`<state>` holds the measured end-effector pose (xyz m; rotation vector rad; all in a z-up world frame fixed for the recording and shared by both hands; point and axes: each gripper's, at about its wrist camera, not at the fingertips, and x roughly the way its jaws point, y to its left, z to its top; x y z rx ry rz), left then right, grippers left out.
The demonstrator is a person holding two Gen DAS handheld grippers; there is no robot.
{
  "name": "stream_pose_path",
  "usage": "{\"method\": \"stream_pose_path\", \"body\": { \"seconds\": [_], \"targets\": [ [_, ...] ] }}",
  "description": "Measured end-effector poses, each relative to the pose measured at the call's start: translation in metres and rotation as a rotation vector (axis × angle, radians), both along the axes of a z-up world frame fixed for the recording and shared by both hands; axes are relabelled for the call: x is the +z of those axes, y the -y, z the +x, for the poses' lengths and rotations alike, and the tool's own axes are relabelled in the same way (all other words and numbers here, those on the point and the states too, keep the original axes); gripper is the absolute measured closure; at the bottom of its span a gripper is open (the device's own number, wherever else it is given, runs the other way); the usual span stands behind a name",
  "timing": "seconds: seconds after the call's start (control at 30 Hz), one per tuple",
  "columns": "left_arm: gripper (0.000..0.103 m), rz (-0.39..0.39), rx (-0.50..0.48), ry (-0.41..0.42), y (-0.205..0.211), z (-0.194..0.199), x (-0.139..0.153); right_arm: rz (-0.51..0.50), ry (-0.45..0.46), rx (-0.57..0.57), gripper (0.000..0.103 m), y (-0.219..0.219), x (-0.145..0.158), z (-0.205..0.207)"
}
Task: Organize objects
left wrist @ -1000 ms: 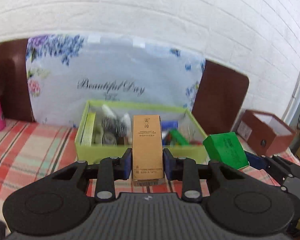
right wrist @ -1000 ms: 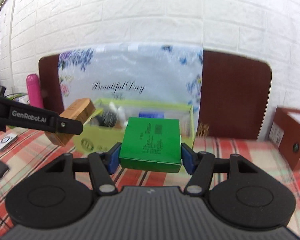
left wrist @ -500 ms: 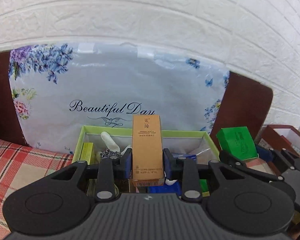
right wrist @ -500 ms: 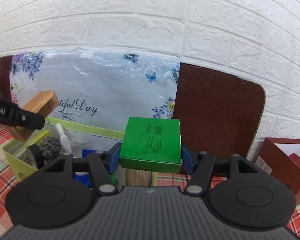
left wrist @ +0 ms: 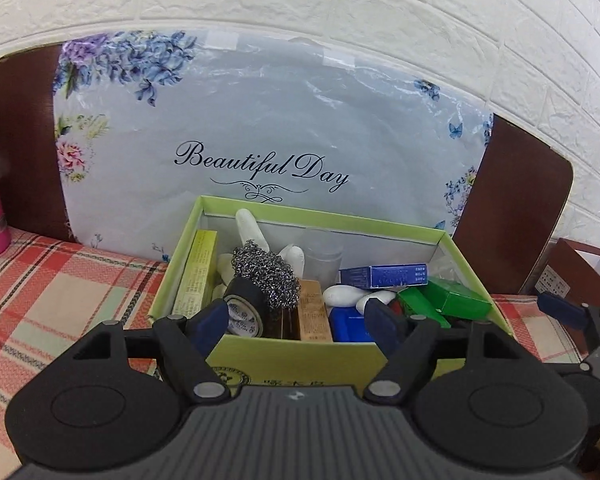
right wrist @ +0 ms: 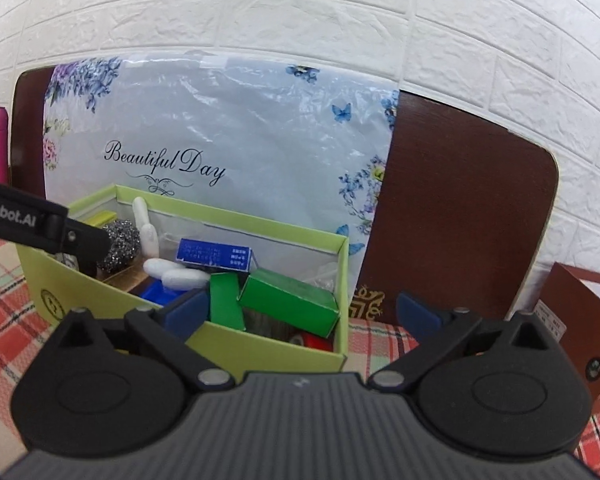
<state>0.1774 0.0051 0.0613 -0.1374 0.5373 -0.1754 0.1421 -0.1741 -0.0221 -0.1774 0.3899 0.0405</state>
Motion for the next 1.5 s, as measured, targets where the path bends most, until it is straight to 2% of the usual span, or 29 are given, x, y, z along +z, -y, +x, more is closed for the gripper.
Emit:
{"method": "stream_pose_path", "body": {
  "seconds": [0.13,0.3,0.53,0.67,1.17,1.5],
  "targets": [
    [0.021,0.046,0.027,-0.008,0.0,-0.025,0.012,0.064,-0.002,-0.032,0.0,0.01,0.018,-0.025],
    [0.017,0.077,0.056,-0.04,-0.001,-0.065,0.015,0.091,-0.055,-0.037,0.0,0.017,0.031,-0.066],
    [0.016,0.159,0.071,-0.117,0.009,-0.108,-0.007,0.142,-0.134,-0.048,0.0,0.014,0.02,-0.12],
    [0.016,0.198,0.075,-0.131,0.01,-0.125,-0.013,0.152,-0.168,-0.039,0.0,0.006,0.012,-0.139],
    [0.016,0.195,0.109,-0.137,0.002,-0.141,-0.013,0.173,-0.156,-0.057,0.0,0.001,0.018,-0.157],
    [0.016,0.18,0.08,-0.115,0.005,-0.142,-0.011,0.183,-0.176,-0.063,0.0,0.002,0.012,-0.152]
  ]
}}
